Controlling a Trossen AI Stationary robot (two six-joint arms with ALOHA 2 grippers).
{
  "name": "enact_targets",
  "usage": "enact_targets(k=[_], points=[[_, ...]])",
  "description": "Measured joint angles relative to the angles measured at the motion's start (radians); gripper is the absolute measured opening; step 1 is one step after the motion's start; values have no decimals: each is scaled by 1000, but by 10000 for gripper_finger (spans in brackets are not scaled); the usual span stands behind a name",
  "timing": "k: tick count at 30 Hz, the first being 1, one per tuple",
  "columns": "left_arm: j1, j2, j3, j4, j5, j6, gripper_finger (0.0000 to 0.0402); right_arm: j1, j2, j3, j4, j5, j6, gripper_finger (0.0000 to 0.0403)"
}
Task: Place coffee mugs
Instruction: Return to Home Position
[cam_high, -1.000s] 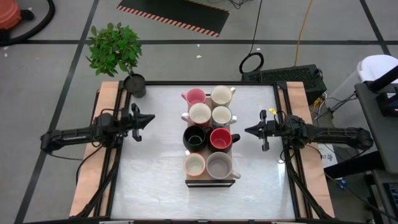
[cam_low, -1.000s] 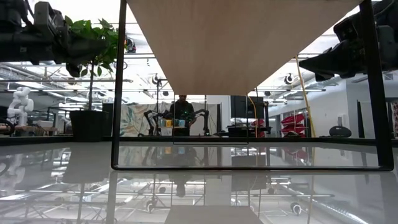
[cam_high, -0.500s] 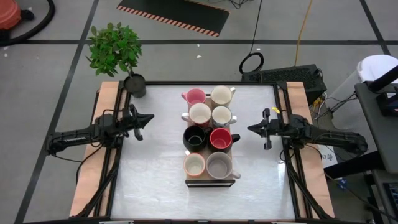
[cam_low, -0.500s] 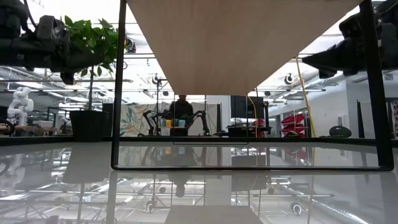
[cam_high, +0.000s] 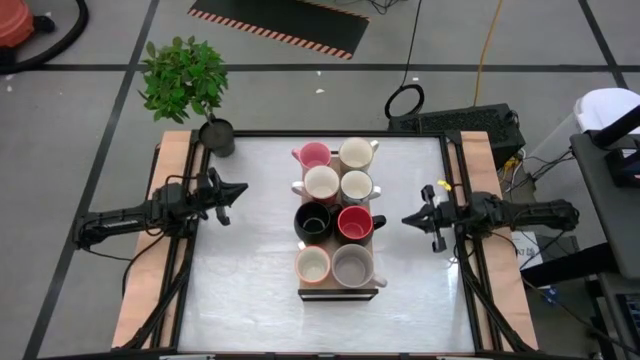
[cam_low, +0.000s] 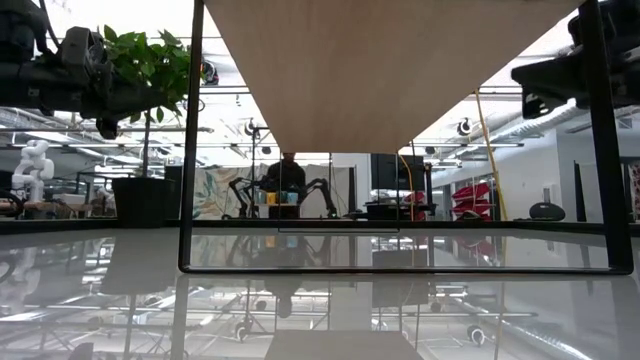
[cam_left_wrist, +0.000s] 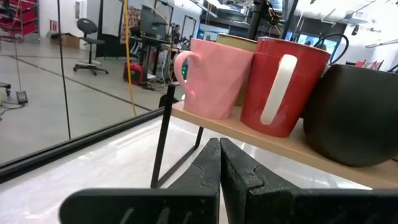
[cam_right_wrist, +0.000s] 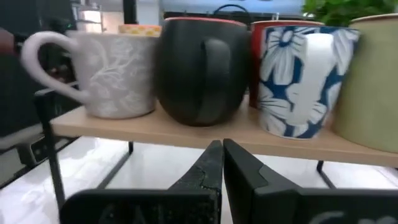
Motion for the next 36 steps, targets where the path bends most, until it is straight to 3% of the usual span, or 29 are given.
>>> enact_targets(k=[9, 20, 36], points=[[0, 0, 0, 0, 0, 1, 1, 36, 2, 0, -15, 67, -21, 0], [0, 0, 0, 25, 27, 8, 1, 36, 5, 0, -17, 46, -70, 0], [-4, 0, 0, 37, 238, 57, 1, 36, 5, 0, 25, 48, -83, 0]])
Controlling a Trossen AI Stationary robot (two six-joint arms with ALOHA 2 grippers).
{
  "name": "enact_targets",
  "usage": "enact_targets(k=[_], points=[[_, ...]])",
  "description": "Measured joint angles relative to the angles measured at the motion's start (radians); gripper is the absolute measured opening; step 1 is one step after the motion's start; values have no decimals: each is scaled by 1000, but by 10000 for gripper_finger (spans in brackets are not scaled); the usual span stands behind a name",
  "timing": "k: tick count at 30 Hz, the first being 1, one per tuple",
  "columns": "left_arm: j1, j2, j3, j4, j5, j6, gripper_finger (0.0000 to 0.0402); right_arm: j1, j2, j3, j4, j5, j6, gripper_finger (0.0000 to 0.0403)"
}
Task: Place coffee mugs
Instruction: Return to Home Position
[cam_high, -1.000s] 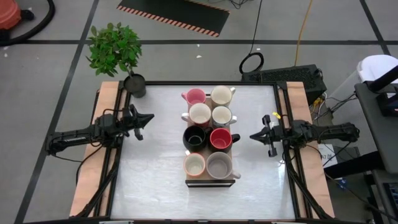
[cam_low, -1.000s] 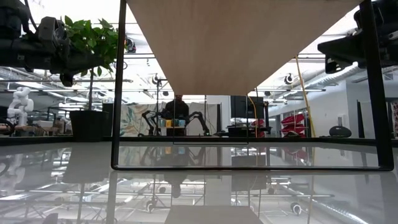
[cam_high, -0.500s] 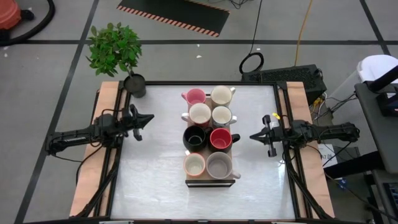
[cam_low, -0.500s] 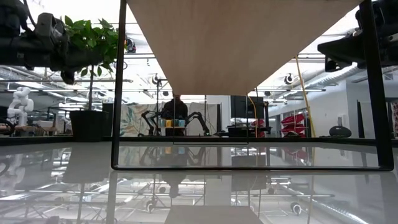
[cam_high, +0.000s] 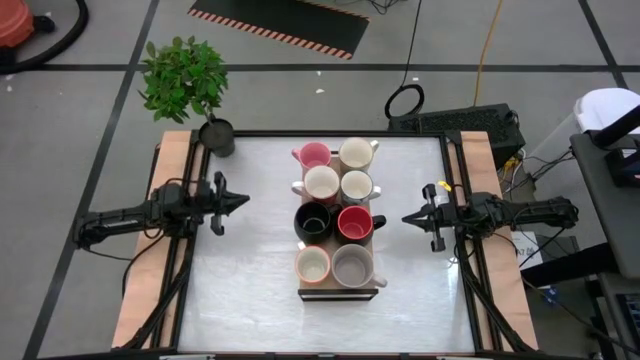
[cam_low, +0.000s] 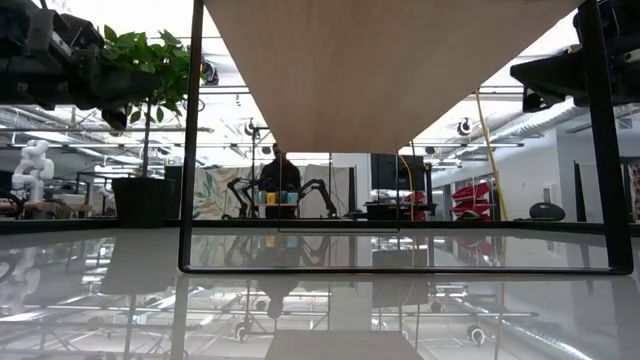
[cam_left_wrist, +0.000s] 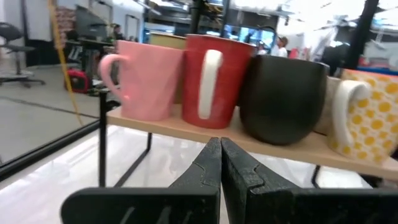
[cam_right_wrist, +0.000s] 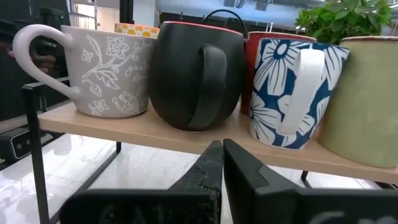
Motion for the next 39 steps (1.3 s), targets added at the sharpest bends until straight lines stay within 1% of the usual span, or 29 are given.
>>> enact_targets(k=[5, 9, 12, 16, 20, 31, 39], points=[[-35, 0, 0, -5, 27, 55, 1, 0, 0, 0, 2, 0, 0, 0], [-79, 0, 0, -27, 24, 37, 1, 0, 0, 0, 2, 0, 0, 0], [-127, 0, 0, -42, -24, 17, 1, 0, 0, 0, 2, 0, 0, 0], [-197, 0, 0, -49, -108, 58, 1, 0, 0, 0, 2, 0, 0, 0], [-247, 0, 0, -61, -134, 122, 1, 0, 0, 0, 2, 0, 0, 0], [-259, 0, 1, -61, -177, 182, 1, 0, 0, 0, 2, 0, 0, 0], [-259, 1, 1, -57, -177, 107, 1, 0, 0, 0, 2, 0, 0, 0]])
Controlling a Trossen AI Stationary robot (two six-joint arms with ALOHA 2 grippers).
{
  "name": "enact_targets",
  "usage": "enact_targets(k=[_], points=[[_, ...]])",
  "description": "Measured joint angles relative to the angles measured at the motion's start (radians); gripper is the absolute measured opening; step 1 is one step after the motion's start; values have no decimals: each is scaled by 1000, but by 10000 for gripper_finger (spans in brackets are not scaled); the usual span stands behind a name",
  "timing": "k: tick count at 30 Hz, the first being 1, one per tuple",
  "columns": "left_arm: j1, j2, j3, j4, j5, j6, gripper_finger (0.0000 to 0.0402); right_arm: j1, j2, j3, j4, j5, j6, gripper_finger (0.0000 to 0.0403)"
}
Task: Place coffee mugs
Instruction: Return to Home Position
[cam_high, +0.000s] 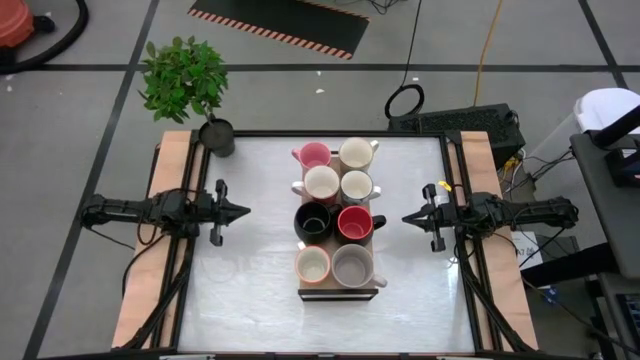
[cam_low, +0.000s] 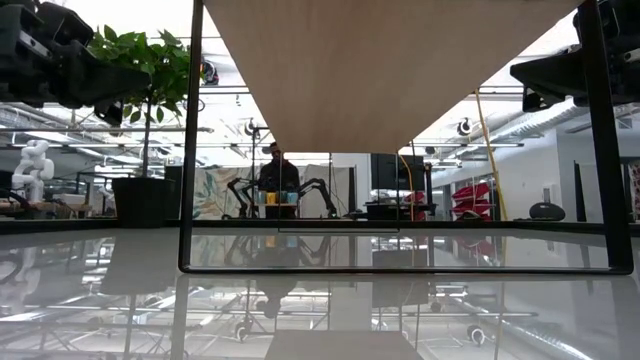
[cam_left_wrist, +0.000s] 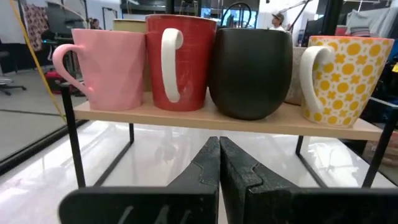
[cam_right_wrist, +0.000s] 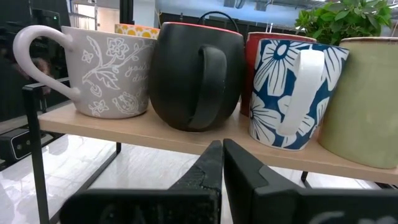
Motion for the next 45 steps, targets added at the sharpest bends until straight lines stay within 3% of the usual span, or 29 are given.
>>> enact_targets(k=[45], points=[[0, 1, -2, 34, 1, -2, 1, 0, 0, 0, 0, 0, 0, 0]])
